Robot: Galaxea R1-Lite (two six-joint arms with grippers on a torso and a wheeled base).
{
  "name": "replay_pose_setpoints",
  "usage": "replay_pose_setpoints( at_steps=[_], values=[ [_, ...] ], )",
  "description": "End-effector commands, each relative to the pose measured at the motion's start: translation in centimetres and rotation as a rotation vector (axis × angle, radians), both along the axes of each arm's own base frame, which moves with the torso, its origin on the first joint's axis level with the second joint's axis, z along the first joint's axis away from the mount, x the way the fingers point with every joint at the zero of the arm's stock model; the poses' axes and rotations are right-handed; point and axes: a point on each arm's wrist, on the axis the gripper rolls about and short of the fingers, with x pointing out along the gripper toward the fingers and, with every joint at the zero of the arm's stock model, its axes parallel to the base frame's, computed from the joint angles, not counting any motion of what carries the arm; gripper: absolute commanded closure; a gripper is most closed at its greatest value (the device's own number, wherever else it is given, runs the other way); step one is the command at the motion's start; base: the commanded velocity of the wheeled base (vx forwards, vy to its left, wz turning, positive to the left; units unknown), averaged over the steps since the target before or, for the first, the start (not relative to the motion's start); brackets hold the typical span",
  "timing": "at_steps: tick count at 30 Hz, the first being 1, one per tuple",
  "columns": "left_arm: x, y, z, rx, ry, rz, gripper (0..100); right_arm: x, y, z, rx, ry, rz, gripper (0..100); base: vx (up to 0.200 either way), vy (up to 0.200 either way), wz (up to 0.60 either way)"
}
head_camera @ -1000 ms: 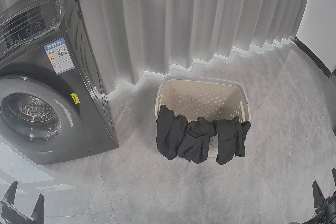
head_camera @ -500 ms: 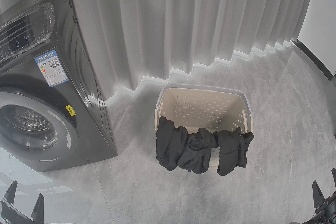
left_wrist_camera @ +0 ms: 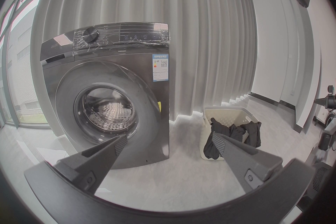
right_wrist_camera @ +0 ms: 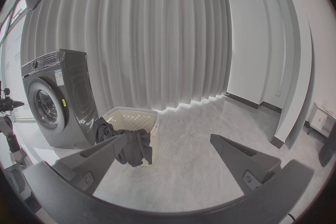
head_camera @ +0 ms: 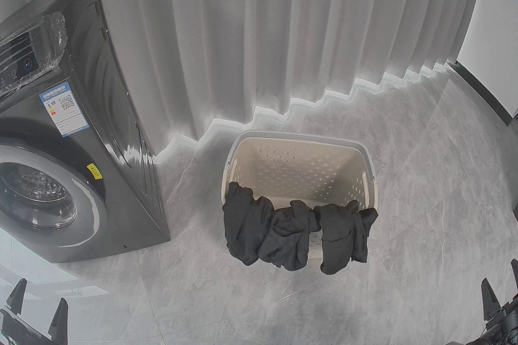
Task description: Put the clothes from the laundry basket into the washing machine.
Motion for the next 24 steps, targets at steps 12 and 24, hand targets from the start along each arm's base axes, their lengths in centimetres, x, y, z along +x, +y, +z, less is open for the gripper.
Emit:
replay_pose_setpoints(
  at_steps=[12, 24],
  values=[
    [0.03, 0.0, -0.53, 0.001, 0.005, 0.001, 0, 0.1, 0.0, -0.5, 0.0, 0.013, -0.001, 0, 0.0, -0.083, 0.0],
    [0.03, 0.0, -0.53, 0.001, 0.005, -0.001, 0, 0.1, 0.0, -0.5, 0.0, 0.013, -0.001, 0, 0.033, -0.017, 0.0]
  ],
)
